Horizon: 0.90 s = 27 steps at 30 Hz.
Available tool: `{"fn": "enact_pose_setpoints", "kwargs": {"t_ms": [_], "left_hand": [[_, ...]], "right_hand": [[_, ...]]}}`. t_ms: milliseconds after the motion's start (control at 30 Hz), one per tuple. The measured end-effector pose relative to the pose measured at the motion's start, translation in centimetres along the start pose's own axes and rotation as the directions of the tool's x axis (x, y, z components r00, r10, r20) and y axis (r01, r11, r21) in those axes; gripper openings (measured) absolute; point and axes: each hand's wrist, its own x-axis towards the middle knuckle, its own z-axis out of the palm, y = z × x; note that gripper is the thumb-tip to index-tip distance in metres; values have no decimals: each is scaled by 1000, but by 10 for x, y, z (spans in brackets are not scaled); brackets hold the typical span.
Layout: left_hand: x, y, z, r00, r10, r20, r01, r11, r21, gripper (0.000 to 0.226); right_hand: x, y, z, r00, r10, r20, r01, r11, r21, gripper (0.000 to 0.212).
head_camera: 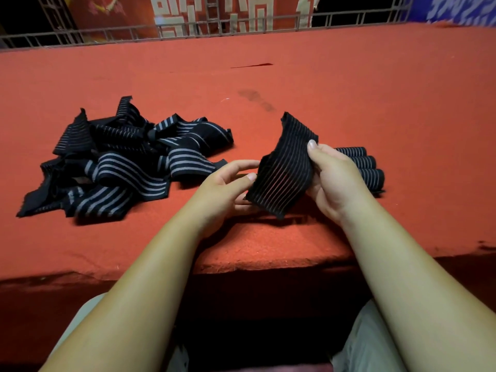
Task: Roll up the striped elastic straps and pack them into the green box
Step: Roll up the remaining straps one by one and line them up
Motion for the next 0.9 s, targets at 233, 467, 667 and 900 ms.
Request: {"fn": "enact_pose_setpoints", "kwargs": {"t_ms": [233,467,667,900], "left_hand": [[7,3,-1,995,-37,-96,11,967,-254,25],[0,16,-7,997,5,-77,-27,959,-282,36],[-8,39,-5,963,146,-226,-157,987,-31,26],[-33,85,8,901,342,-267,-285,931,230,16]], "right_hand": [[-6,-3,0,986,-42,163,47,999,-22,38],[-19,-7,5,966,-106,234,136,984,-117,29],[-32,-13,16,975,-121,187,140,986,-93,36],[-52,-35,41,963,-186,197,250,891,-379,38]]}}
